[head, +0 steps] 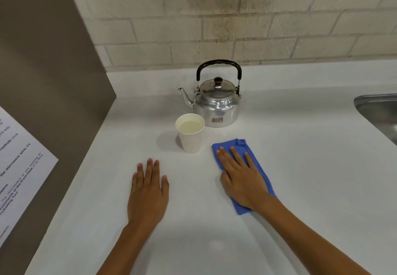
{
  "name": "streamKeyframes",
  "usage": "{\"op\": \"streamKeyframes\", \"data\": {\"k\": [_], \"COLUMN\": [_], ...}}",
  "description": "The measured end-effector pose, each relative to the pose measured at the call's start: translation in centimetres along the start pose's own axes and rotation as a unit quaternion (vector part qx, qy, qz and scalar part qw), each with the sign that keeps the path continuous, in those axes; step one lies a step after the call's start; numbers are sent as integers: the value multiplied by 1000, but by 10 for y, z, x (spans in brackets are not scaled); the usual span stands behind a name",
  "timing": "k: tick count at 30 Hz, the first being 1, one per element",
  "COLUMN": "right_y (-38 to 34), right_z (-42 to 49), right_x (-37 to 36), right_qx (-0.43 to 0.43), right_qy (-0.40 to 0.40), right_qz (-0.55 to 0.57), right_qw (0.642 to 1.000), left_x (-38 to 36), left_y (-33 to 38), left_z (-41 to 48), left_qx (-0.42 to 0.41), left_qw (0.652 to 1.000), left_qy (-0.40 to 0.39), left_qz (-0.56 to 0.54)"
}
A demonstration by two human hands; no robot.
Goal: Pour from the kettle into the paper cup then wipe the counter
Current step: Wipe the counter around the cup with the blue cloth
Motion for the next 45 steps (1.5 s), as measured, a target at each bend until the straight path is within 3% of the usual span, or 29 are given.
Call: {"op": "streamKeyframes", "data": {"k": [2, 6, 8, 12, 16, 20, 23, 27, 32, 36, 41, 45], "right_y": [12, 87, 77, -18, -108, -152, -177, -197, -169, -133, -90, -49], "right_z": [-4, 14, 12, -15, -41, -32, -14, 12, 18, 17, 11, 12], "right_x": [6, 25, 27, 14, -1, -7, -20, -32, -13, 4, 17, 10], "right_qx": [8, -159, -190, -116, -36, 3, 44, 69, 18, 12, -5, -60], "right_qy": [-2, -1, 1, 17, -20, -31, -57, -85, -16, 21, 49, 28], "right_qz": [25, -23, -55, -36, 1, 13, 4, 54, 202, 182, 117, 43], "right_qw": [1000, 987, 980, 992, 999, 999, 997, 993, 979, 983, 992, 997], "left_x": [0, 1, 0, -2, -6, -3, 12, 37, 37, 24, 8, -3], "left_y": [-1, 0, 0, -2, -6, -8, -15, -26, -17, -2, 11, 15], "left_z": [1, 0, 0, 1, 4, 7, 6, 5, -5, -4, -5, -9], "left_qx": [0, -6, -5, -8, 9, 46, 85, 105, 74, 48, 12, -12], "left_qw": [1000, 1000, 1000, 1000, 999, 989, 973, 966, 968, 974, 997, 999], "left_qy": [-2, -3, -6, -5, -31, -68, -41, 35, 28, 7, -19, -31], "left_qz": [-2, 7, 7, 19, -1, -121, -209, -232, -239, -220, -68, 11]}}
Point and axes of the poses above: each hand's wrist, its own z-axis towards the middle knuckle, its own x-axis out of the back of the hand, y = z × x, the point moved 8 cm from there along z, towards the middle knuckle, and after that the axes turned 14 degrees about y, right-handed, at the moved point
